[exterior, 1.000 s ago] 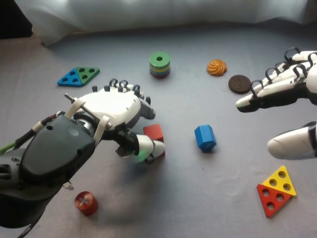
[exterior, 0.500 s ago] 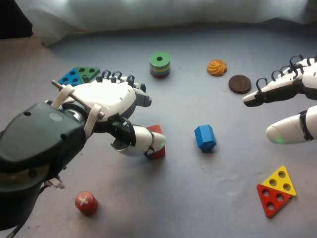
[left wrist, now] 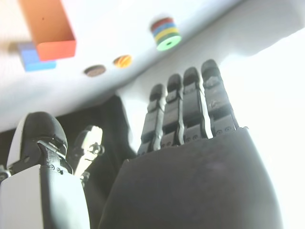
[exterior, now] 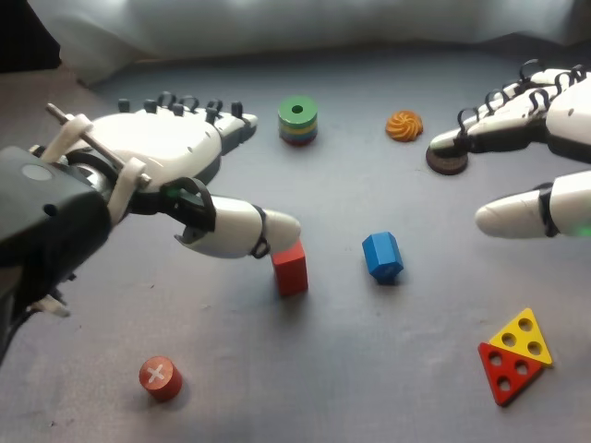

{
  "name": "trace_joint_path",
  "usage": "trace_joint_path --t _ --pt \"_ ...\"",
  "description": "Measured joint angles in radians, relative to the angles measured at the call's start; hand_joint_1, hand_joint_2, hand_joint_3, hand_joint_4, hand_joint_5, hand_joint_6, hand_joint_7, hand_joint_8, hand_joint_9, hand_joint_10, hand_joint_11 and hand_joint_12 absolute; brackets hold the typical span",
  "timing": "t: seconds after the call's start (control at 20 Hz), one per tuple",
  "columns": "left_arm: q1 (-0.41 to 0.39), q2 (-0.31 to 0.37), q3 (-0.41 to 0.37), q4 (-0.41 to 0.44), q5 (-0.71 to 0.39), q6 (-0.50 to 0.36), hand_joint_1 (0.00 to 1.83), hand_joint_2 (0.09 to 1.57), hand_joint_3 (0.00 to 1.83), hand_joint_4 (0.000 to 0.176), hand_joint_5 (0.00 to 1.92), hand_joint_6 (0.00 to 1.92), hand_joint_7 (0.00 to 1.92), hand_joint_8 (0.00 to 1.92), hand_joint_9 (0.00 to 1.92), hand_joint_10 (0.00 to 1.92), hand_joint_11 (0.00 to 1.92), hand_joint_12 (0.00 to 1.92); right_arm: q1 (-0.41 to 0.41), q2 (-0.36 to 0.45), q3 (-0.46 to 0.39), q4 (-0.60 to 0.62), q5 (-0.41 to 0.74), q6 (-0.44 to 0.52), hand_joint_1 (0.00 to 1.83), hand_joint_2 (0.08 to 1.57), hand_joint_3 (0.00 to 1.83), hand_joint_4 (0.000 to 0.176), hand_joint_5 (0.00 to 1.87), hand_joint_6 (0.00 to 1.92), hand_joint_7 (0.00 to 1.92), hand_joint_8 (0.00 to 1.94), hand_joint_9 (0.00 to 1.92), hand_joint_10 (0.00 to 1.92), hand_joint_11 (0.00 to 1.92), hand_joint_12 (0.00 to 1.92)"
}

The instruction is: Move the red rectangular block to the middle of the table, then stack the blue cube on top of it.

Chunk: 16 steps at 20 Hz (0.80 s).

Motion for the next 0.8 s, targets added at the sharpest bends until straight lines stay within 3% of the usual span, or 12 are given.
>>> trace_joint_path --t 0.1,0.15,0.25,0.3,0.35,0.4,0.5,0.8 --pt "-0.016 0.017 0.01 -0.055 0.012 0.07 0.1 1.04 0.0 0.0 0.04 0.0 0.04 0.0 0.03 0.0 0.01 0.05 -0.029 -0.019 0.024 0.033 0.062 -0.02 0.43 0.95 0.0 0.005 0.28 0.0 0.23 0.0 0.18 0.0 0.0 0.41" --pt "-0.017 0.024 0.019 -0.063 0.011 0.086 0.06 1.04 0.0 0.0 0.03 0.0 0.04 0.0 0.02 0.0 0.0 0.05 -0.038 -0.029 0.027 0.06 0.081 -0.068 0.42 0.9 0.0 0.047 0.25 0.0 0.13 0.0 0.09 0.0 0.0 0.29" --pt "-0.037 0.037 0.034 -0.097 0.0 0.14 0.03 1.04 0.0 0.0 0.04 0.0 0.05 0.0 0.02 0.0 0.0 0.05 -0.051 -0.063 0.027 0.129 0.09 -0.166 0.41 0.8 0.0 0.098 0.24 0.0 0.06 0.0 0.02 0.0 0.0 0.24" --pt "-0.048 0.04 0.039 -0.115 -0.006 0.173 0.02 1.04 0.0 0.0 0.04 0.0 0.05 0.0 0.02 0.0 0.0 0.06 -0.056 -0.083 0.025 0.18 0.084 -0.231 0.42 0.78 0.0 0.114 0.24 0.0 0.03 0.0 0.0 0.0 0.0 0.23" --pt "-0.054 0.041 0.039 -0.125 -0.018 0.208 0.05 1.04 0.0 0.0 0.06 0.01 0.06 0.01 0.03 0.0 0.01 0.06 -0.055 -0.103 0.024 0.241 0.079 -0.299 0.43 0.75 0.0 0.149 0.24 0.0 0.0 0.0 0.0 0.0 0.0 0.22" --pt "-0.055 0.041 0.039 -0.135 -0.028 0.231 0.1 1.04 0.0 0.0 0.06 0.01 0.06 0.01 0.03 0.0 0.01 0.07 -0.055 -0.116 0.026 0.278 0.074 -0.337 0.49 0.72 0.0 0.168 0.25 0.0 0.0 0.0 0.0 0.0 0.0 0.13" --pt "-0.055 0.041 0.041 -0.183 -0.052 0.286 0.12 1.03 0.0 0.0 0.06 0.0 0.06 0.0 0.03 0.0 0.0 0.07 -0.053 -0.157 0.043 0.391 0.053 -0.458 0.52 0.72 0.0 0.172 0.22 0.0 0.0 0.0 0.0 0.0 0.0 0.01" --pt "-0.05 0.041 0.037 -0.194 -0.109 0.288 0.11 1.04 0.0 0.0 0.07 0.01 0.07 0.01 0.03 0.0 0.0 0.06 -0.004 -0.253 0.067 0.613 0.027 -0.704 0.73 0.73 0.0 0.119 0.31 0.03 0.0 0.0 0.0 0.0 0.0 0.0"
